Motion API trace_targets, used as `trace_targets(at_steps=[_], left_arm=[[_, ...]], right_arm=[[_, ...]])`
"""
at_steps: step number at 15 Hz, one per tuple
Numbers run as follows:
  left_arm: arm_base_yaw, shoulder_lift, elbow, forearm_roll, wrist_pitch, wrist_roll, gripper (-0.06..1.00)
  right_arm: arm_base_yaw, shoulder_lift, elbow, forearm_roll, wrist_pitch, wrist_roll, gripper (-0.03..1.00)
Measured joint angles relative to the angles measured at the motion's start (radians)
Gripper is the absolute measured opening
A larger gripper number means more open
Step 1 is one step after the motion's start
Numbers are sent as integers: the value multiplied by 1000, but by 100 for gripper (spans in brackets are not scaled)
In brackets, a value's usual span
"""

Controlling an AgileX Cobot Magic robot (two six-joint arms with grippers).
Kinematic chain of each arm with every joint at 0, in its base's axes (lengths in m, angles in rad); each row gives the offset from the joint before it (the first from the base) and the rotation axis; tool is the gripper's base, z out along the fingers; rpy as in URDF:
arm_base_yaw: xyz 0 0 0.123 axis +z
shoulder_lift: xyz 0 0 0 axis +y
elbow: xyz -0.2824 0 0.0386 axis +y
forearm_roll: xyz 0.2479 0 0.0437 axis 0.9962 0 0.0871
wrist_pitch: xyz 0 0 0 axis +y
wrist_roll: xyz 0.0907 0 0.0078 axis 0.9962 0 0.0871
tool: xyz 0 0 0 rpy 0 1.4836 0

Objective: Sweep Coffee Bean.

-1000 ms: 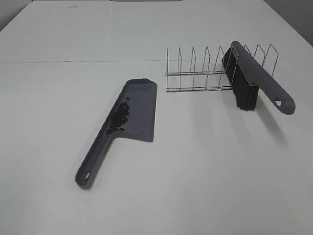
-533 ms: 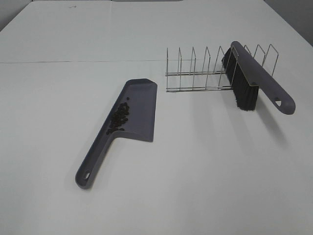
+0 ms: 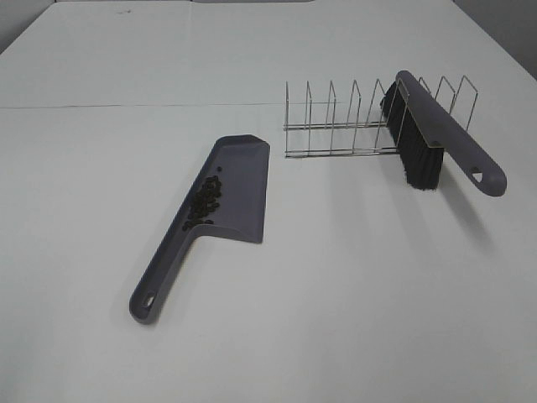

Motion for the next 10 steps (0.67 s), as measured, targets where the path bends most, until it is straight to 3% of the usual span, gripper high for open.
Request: trace_targets(at_steps=[10], left_arm=[[0,0,0,0,0,0,58]], right_arm=[[0,0,0,0,0,0,75]])
